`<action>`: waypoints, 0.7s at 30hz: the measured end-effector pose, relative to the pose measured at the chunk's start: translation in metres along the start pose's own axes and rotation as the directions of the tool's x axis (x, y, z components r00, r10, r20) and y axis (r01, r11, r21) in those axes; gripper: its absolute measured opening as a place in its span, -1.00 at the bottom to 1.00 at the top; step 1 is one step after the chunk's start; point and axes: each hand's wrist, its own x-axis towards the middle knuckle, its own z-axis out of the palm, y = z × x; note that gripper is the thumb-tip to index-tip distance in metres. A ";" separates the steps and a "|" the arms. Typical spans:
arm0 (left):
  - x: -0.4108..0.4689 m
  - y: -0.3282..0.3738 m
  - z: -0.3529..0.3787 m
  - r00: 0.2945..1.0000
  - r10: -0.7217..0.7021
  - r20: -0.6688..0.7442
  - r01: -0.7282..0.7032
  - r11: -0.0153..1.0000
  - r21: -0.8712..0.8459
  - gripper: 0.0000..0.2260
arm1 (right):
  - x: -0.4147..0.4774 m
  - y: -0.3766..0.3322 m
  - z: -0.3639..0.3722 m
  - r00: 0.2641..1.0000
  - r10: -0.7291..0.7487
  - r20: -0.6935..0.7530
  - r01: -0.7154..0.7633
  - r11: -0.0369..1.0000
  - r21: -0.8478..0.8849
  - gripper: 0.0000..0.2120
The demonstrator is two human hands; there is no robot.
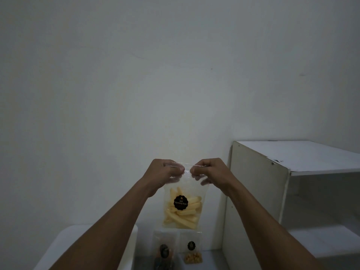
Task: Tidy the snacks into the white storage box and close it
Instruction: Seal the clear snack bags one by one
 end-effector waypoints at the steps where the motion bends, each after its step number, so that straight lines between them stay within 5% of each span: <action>1: 0.000 0.000 0.000 1.000 0.020 -0.014 -0.020 1.000 0.020 -0.92 | 0.000 0.000 0.000 1.000 0.013 0.009 -0.013 1.000 0.011 -0.90; 21: -0.002 -0.003 0.006 0.991 0.123 -0.054 -0.111 0.976 0.187 -0.96 | 0.004 0.003 0.003 0.997 -0.073 -0.001 0.073 0.993 -0.090 -0.92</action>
